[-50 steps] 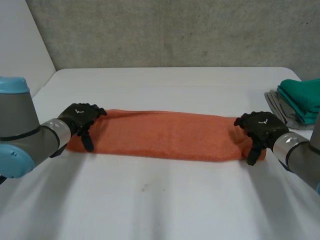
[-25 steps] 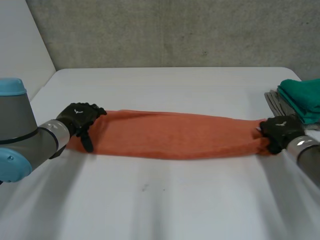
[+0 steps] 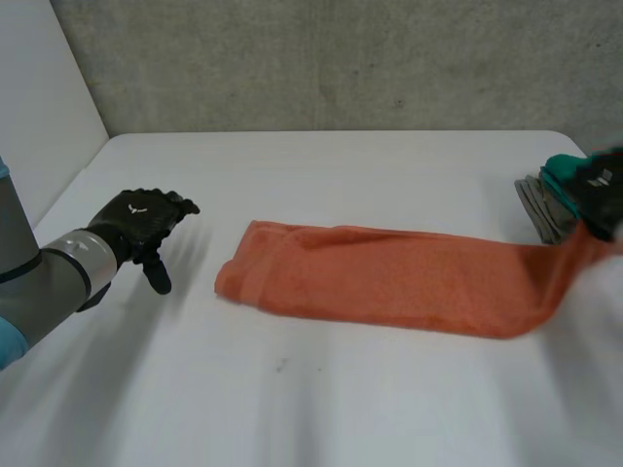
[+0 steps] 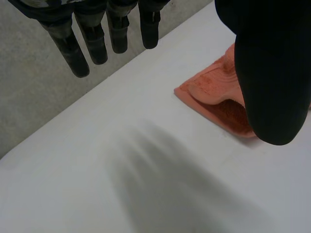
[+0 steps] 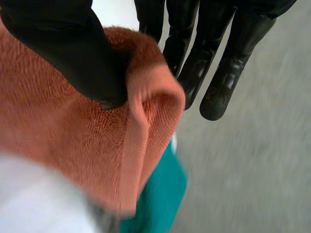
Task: Fold the laundry.
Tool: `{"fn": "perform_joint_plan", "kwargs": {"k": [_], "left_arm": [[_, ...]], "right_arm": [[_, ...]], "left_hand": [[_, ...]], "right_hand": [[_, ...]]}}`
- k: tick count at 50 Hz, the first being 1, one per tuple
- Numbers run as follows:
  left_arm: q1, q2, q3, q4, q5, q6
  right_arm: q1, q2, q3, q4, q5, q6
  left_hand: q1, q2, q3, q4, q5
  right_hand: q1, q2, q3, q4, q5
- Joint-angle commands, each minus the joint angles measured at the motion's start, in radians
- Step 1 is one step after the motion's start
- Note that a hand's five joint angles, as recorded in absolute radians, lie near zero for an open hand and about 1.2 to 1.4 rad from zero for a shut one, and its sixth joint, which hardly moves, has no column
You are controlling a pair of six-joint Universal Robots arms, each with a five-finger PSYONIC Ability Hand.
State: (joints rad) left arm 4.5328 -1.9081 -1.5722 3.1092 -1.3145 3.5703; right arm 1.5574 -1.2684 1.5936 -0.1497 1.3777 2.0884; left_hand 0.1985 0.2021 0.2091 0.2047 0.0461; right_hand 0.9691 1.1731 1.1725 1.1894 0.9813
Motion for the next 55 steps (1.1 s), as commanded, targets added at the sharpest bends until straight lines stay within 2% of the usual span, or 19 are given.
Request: {"fn": "perform_joint_plan", "kwargs": {"k": [1, 3, 7, 16, 17, 18, 19, 20, 22, 23, 26, 27, 30, 33, 34, 38, 42, 46, 55], "left_arm": [[-0.003, 0.026, 0.004, 0.002, 0.000, -0.004], [-0.001, 0.034, 0.004, 0.002, -0.002, -0.008], [0.006, 0.050, -0.003, 0.000, -0.003, -0.010], [0.045, 0.058, -0.081, 0.003, 0.001, -0.010], [0.045, 0.057, -0.084, 0.005, 0.001, -0.010], [0.046, 0.057, -0.088, 0.006, 0.001, -0.010], [0.046, 0.055, -0.089, 0.008, 0.001, -0.008], [0.046, 0.050, -0.091, 0.012, 0.001, -0.008], [0.043, 0.049, -0.088, 0.017, 0.001, -0.008], [0.039, 0.047, -0.085, 0.019, 0.001, -0.008], [0.028, 0.049, -0.066, 0.028, 0.001, -0.008], [0.016, 0.049, -0.054, 0.034, 0.000, -0.010], [-0.023, 0.049, -0.028, 0.045, -0.002, -0.013], [-0.099, 0.047, -0.002, 0.055, -0.002, -0.015], [-0.127, 0.047, 0.003, 0.057, -0.002, -0.015], [-0.213, 0.034, 0.011, 0.072, 0.000, -0.024], [-0.297, -0.043, 0.032, 0.121, -0.005, -0.031], [-0.343, -0.152, 0.086, 0.155, -0.018, -0.019], [-0.344, -0.347, 0.267, 0.161, -0.117, -0.013]], "right_arm": [[0.378, 0.046, -0.171, 0.001, -0.022, 0.056], [0.510, 0.128, -0.260, 0.002, -0.034, 0.056], [0.685, 0.286, -0.441, 0.022, -0.054, 0.055], [0.831, 0.607, -0.715, 0.148, -0.130, 0.064], [0.834, 0.621, -0.725, 0.156, -0.129, 0.065], [0.837, 0.632, -0.736, 0.163, -0.126, 0.062], [0.839, 0.647, -0.751, 0.177, -0.106, 0.064], [0.837, 0.650, -0.756, 0.179, -0.086, 0.065], [0.837, 0.646, -0.761, 0.182, -0.028, 0.071], [0.837, 0.633, -0.761, 0.185, 0.041, 0.091], [0.833, 0.572, -0.733, 0.187, 0.130, 0.192], [0.826, 0.549, -0.718, 0.188, 0.135, 0.232], [0.758, 0.439, -0.610, 0.188, 0.129, 0.367], [0.696, 0.345, -0.511, 0.187, 0.116, 0.441], [0.661, 0.275, -0.442, 0.187, 0.112, 0.481], [0.604, 0.189, -0.280, 0.183, 0.092, 0.533], [0.570, 0.184, -0.155, 0.171, 0.070, 0.536], [0.552, 0.182, -0.081, 0.136, 0.063, 0.535], [0.547, 0.187, -0.003, 0.042, 0.066, 0.532]], "left_hand": [[-0.017, -0.021, -0.028, -0.023, -0.039], [-0.017, -0.021, -0.028, -0.023, -0.039], [-0.017, -0.021, -0.028, -0.023, -0.039], [-0.020, -0.024, -0.031, -0.026, -0.042], [-0.023, -0.027, -0.034, -0.029, -0.045], [-0.023, -0.027, -0.034, -0.029, -0.045], [-0.023, -0.027, -0.034, -0.029, -0.045], [-0.023, -0.027, -0.034, -0.029, -0.045], [-0.023, -0.027, -0.034, -0.029, -0.045], [-0.023, -0.027, -0.034, -0.029, -0.045], [-0.023, -0.027, -0.034, -0.029, -0.045], [-0.023, -0.027, -0.034, -0.029, -0.045], [-0.020, -0.024, -0.031, -0.026, -0.042], [-0.023, -0.027, -0.034, -0.029, -0.045], [-0.020, -0.024, -0.031, -0.026, -0.042], [-0.020, -0.024, -0.031, -0.026, -0.042], [-0.014, -0.018, -0.025, -0.021, -0.037], [0.000, -0.003, -0.010, -0.006, -0.022], [0.006, 0.003, -0.004, 0.000, -0.016]], "right_hand": [[0.427, 0.223, 0.224, 0.207, 0.240], [0.427, 0.223, 0.224, 0.207, 0.240], [0.427, 0.223, 0.224, 0.207, 0.240], [0.427, 0.223, 0.224, 0.207, 0.240], [0.263, 0.059, 0.059, 0.042, 0.076], [-0.027, -0.231, -0.230, -0.247, -0.214], [-0.544, -0.748, -0.748, -0.764, -0.731], [-0.788, -0.992, -0.991, -1.008, -0.974], [-0.795, -0.999, -0.998, -1.015, -0.981], [-0.795, -0.999, -0.998, -1.015, -0.981], [-0.795, -0.999, -0.998, -1.015, -0.981], [-0.795, -0.999, -0.998, -1.015, -0.981], [-0.795, -0.999, -0.998, -1.015, -0.981], [-0.795, -0.999, -0.998, -1.015, -0.981], [-0.795, -0.999, -0.998, -1.015, -0.981], [-0.795, -0.999, -0.998, -1.015, -0.981], [-0.795, -0.999, -0.998, -1.015, -0.981], [-0.788, -0.992, -0.991, -1.008, -0.974], [-0.505, -0.709, -0.709, -0.726, -0.692]]}}
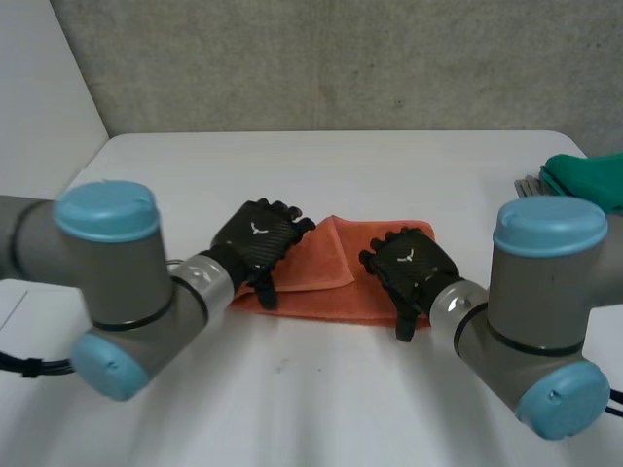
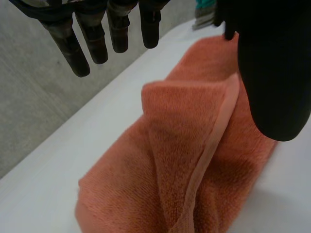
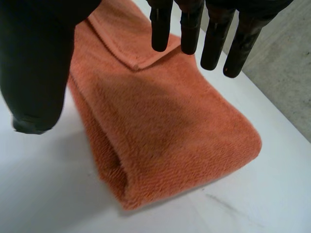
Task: Fold the laundry.
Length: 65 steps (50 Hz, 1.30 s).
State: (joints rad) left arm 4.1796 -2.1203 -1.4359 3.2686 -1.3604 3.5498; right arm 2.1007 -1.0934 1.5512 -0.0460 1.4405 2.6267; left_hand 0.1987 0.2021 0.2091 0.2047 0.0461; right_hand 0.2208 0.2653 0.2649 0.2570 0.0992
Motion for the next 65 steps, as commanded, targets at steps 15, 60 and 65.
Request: {"fn": "perform_joint_plan", "kwargs": {"k": [15, 60, 65], "left_arm": [[0.154, -0.219, 0.308, 0.072, -0.313, 0.000], [0.168, 0.155, -0.103, 0.066, -0.177, -0.011], [0.169, 0.194, -0.117, 0.066, -0.177, -0.016]], "right_arm": [[0.004, 0.018, 0.076, -0.138, 0.011, -0.010], [-0.182, -0.120, 0.127, -0.224, 0.060, -0.453], [0.008, -0.089, 0.017, -0.230, -0.011, -0.451]], "left_hand": [[0.053, 0.050, 0.043, 0.047, 0.031], [-0.012, -0.015, -0.022, -0.018, -0.034], [-0.012, -0.015, -0.022, -0.018, -0.034]], "right_hand": [[0.407, 0.363, 0.363, 0.371, 0.354], [1.175, 1.131, 1.131, 1.139, 1.123], [1.175, 1.131, 1.131, 1.139, 1.123]]}}
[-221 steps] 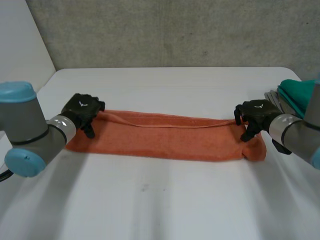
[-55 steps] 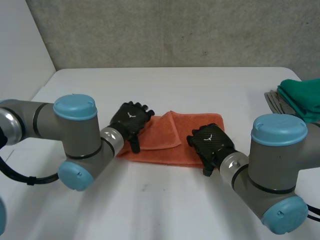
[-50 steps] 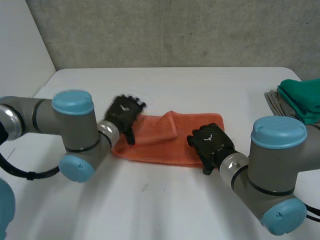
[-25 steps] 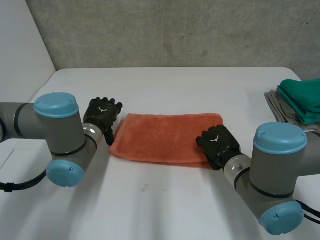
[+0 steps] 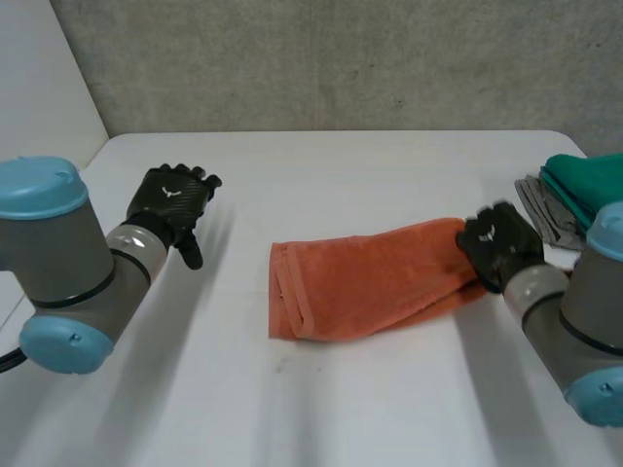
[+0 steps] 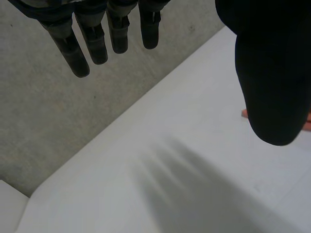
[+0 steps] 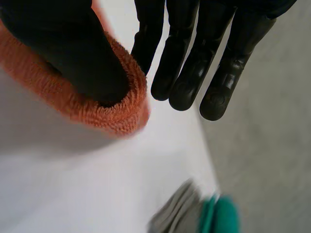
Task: Fold the laundry.
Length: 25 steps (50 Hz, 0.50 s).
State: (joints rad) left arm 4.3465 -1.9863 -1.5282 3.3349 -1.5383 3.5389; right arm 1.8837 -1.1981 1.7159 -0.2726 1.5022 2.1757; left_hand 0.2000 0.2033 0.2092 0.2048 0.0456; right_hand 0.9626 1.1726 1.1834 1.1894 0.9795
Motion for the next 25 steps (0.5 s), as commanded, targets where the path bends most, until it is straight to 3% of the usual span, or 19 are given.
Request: {"fn": "perform_joint_plan", "kwargs": {"k": [1, 9, 13, 15, 16, 17, 20, 25], "left_arm": [[0.004, 0.063, -0.024, 0.000, 0.001, -0.006], [0.013, 0.070, -0.026, 0.002, 0.000, -0.061], [-0.002, 0.067, -0.021, 0.002, 0.000, -0.095], [-0.010, 0.063, -0.013, 0.002, 0.001, -0.104], [-0.014, 0.063, -0.009, 0.002, 0.000, -0.107], [-0.025, 0.061, -0.001, 0.005, 0.001, -0.112], [-0.053, 0.053, 0.025, 0.008, 0.001, -0.121], [-0.152, -0.015, 0.098, 0.006, 0.001, -0.144]], "right_arm": [[0.277, 0.053, -0.174, -0.008, -0.115, -0.001], [0.423, 0.228, -0.259, 0.015, -0.318, 0.001], [0.423, 0.236, -0.265, 0.036, -0.335, 0.019], [0.423, 0.230, -0.265, 0.039, -0.333, 0.061], [0.417, 0.223, -0.265, 0.039, -0.329, 0.128], [0.410, 0.218, -0.263, 0.038, -0.326, 0.171], [0.323, 0.174, -0.262, 0.039, -0.286, 0.379], [0.213, 0.086, -0.263, 0.075, -0.191, 0.680]], "left_hand": [[-0.010, -0.013, -0.019, -0.015, -0.030], [-0.010, -0.013, -0.019, -0.015, -0.030], [-0.004, -0.007, -0.013, -0.009, -0.024], [-0.001, -0.005, -0.010, -0.006, -0.021], [-0.001, -0.005, -0.010, -0.006, -0.021], [-0.001, -0.005, -0.010, -0.006, -0.021], [-0.001, -0.005, -0.010, -0.006, -0.021], [0.005, 0.001, -0.005, 0.000, -0.015]], "right_hand": [[0.434, 0.224, 0.213, 0.207, 0.242], [0.434, 0.224, 0.213, 0.207, 0.242], [0.400, 0.190, 0.179, 0.173, 0.208], [-0.035, -0.245, -0.256, -0.262, -0.227], [-0.448, -0.658, -0.669, -0.675, -0.639], [-0.551, -0.761, -0.772, -0.777, -0.742], [-0.788, -0.998, -1.009, -1.015, -0.979], [-0.788, -0.998, -1.009, -1.015, -0.979]]}}
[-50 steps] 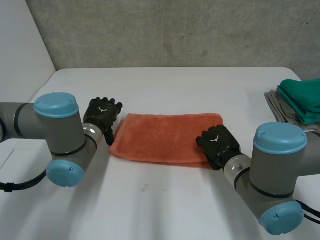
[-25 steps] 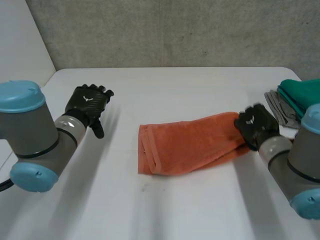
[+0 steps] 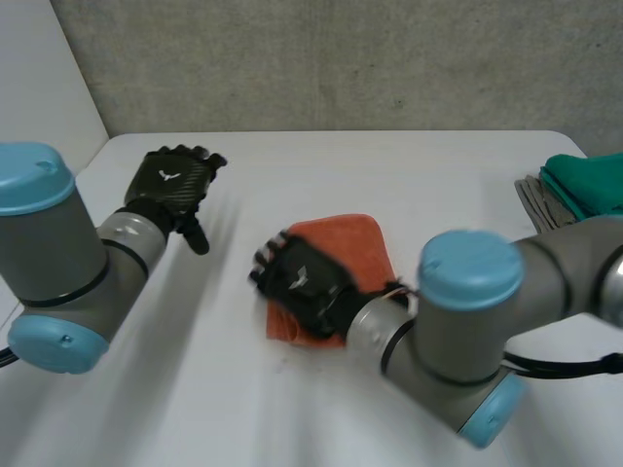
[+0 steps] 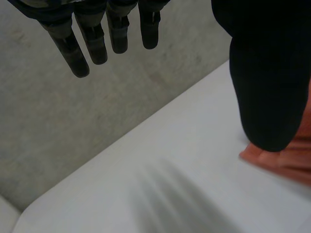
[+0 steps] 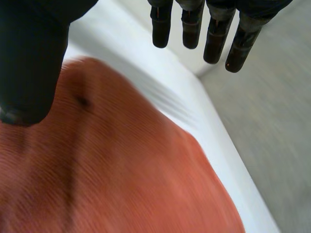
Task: Fold the laundry.
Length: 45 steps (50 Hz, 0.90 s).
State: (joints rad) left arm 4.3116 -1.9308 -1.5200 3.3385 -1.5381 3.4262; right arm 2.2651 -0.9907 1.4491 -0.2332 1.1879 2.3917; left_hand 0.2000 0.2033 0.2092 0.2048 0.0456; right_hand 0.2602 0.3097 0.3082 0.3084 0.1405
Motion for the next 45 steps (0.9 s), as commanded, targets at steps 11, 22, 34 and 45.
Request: {"fn": "perform_joint_plan", "kwargs": {"k": [11, 22, 34, 45], "left_arm": [[-0.266, -0.247, 0.205, -0.039, 0.033, -0.134], [-0.257, -0.376, 0.330, -0.182, -0.053, -0.110], [-0.230, -0.378, 0.290, -0.234, -0.073, 0.030], [-0.230, -0.295, 0.302, -0.231, -0.007, 0.027]], "right_arm": [[-0.190, 0.030, -0.192, 0.330, 0.137, 0.567], [-0.188, 0.144, -0.317, 0.408, 0.154, 0.564], [-0.174, 0.201, -0.337, 0.408, 0.235, 0.400], [-0.187, 0.112, -0.232, 0.307, 0.317, 0.354]], "left_hand": [[0.019, 0.016, 0.010, 0.015, -0.001], [0.058, 0.054, 0.048, 0.053, 0.037], [0.043, 0.040, 0.034, 0.038, 0.023], [0.034, 0.031, 0.025, 0.029, 0.014]], "right_hand": [[-0.086, -0.135, -0.134, -0.134, -0.141], [-0.086, -0.135, -0.134, -0.134, -0.141], [-0.086, -0.135, -0.134, -0.134, -0.141], [-0.086, -0.135, -0.134, -0.134, -0.141]]}}
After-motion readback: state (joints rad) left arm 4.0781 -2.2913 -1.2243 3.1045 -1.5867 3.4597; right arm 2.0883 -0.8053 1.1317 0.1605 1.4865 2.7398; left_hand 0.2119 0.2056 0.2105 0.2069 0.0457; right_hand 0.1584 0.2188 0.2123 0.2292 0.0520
